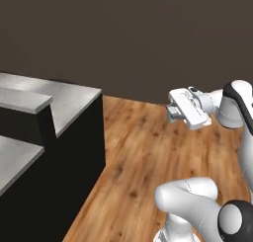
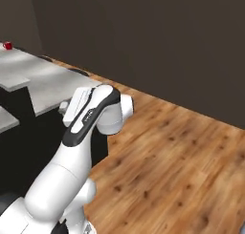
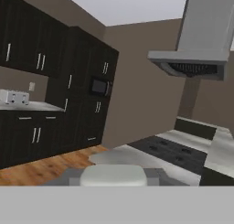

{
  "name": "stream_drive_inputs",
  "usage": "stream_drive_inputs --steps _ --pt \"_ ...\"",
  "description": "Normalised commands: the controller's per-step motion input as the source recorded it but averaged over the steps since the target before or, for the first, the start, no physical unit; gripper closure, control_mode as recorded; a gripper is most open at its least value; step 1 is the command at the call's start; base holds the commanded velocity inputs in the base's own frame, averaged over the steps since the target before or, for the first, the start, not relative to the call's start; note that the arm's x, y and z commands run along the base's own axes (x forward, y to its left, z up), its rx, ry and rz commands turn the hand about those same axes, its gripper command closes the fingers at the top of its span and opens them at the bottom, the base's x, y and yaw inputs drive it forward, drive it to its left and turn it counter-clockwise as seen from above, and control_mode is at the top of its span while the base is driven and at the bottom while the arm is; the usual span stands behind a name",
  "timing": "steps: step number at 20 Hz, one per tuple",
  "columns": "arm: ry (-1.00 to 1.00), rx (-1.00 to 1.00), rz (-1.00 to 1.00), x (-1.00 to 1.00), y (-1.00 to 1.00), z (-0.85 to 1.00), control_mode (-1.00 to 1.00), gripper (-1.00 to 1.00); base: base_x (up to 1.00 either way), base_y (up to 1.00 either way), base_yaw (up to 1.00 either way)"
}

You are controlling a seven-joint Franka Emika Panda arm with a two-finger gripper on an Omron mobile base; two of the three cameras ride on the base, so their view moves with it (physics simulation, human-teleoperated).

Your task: Pick up the marshmallow and place it in the cup of hot chocolate on the dining counter.

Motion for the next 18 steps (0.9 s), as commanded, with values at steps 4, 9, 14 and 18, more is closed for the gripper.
stream_drive_inputs --steps 4,9,14,18 --pt "0.0 0.0 0.0 0.0 0.0 0.0 1.0 1.0 1.0 -0.42 0.07" --pt "0.0 0.0 0.0 0.0 0.0 0.0 1.0 1.0 1.0 -0.21 0.17" --pt "0.0 0.0 0.0 0.0 0.0 0.0 1.0 1.0 1.0 -0.46 0.43" --pt "0.0 0.0 0.0 0.0 0.0 0.0 1.0 1.0 1.0 -0.48 0.44"
